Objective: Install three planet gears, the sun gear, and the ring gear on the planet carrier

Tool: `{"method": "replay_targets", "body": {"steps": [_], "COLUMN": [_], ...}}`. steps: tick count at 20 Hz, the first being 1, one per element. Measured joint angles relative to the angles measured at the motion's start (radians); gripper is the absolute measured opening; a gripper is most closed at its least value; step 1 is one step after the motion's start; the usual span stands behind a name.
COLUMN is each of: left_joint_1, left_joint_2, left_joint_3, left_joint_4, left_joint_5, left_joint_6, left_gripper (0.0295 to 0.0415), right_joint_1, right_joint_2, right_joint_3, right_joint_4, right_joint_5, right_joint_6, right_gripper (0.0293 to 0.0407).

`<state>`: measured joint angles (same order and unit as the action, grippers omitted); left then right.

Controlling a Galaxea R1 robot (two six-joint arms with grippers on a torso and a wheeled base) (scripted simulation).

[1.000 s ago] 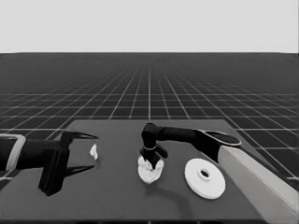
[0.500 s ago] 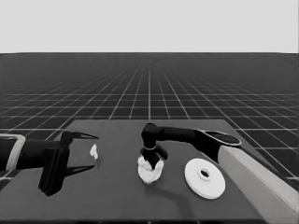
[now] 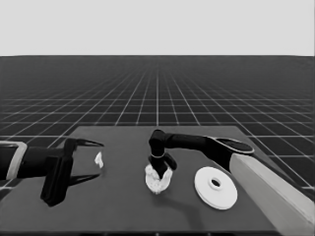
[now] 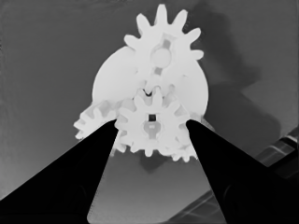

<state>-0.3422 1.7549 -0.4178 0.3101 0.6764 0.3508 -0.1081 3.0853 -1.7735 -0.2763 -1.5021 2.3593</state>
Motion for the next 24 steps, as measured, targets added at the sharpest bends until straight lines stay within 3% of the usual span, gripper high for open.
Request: {"method": "replay_targets", "body": {"steps": [2, 3, 4, 10, 11, 13, 16, 20, 21, 22, 24], "left_joint_1": [0.000, 0.000, 0.000, 0.000, 0.000, 0.000, 0.000, 0.000, 0.000, 0.000, 0.000], "left_joint_2": [0.000, 0.000, 0.000, 0.000, 0.000, 0.000, 0.000, 0.000, 0.000, 0.000, 0.000], "left_joint_3": [0.000, 0.000, 0.000, 0.000, 0.000, 0.000, 0.000, 0.000, 0.000, 0.000, 0.000], "left_joint_4": [0.000, 0.000, 0.000, 0.000, 0.000, 0.000, 0.000, 0.000, 0.000, 0.000, 0.000], "left_joint_5": [0.000, 0.000, 0.000, 0.000, 0.000, 0.000, 0.000, 0.000, 0.000, 0.000, 0.000], "left_joint_6": [0.000, 0.000, 0.000, 0.000, 0.000, 0.000, 0.000, 0.000, 0.000, 0.000, 0.000], "left_gripper": [0.0385, 0.0385, 0.0385, 0.0385, 0.0385, 0.0385, 0.0385, 0.0385, 0.0385, 0.0385, 0.0385], "right_joint_1": [0.000, 0.000, 0.000, 0.000, 0.049, 0.109, 0.132, 0.137, 0.012, -0.106, -0.204], "right_joint_2": [0.000, 0.000, 0.000, 0.000, -0.009, -0.014, -0.016, -0.016, -0.293, -0.716, -1.128], "right_joint_3": [0.000, 0.000, 0.000, 0.000, 0.039, 0.065, 0.071, 0.072, 0.529, 0.880, 1.210], "right_joint_4": [0.000, 0.000, 0.000, 0.000, 0.043, 0.088, 0.110, 0.116, -0.102, -0.234, -0.356], "right_joint_5": [0.000, 0.000, 0.000, 0.000, -0.026, -0.039, -0.038, -0.038, 0.110, 0.197, 0.278], "right_joint_6": [0.010, 0.012, 0.013, 0.015, -0.378, -0.773, -0.943, -0.982, -1.400, -1.665, -1.913], "right_gripper": [0.0369, 0.0380, 0.0383, 0.0385, 0.0393, 0.0388, 0.0385, 0.0385, 0.0405, 0.0395, 0.0386]}}
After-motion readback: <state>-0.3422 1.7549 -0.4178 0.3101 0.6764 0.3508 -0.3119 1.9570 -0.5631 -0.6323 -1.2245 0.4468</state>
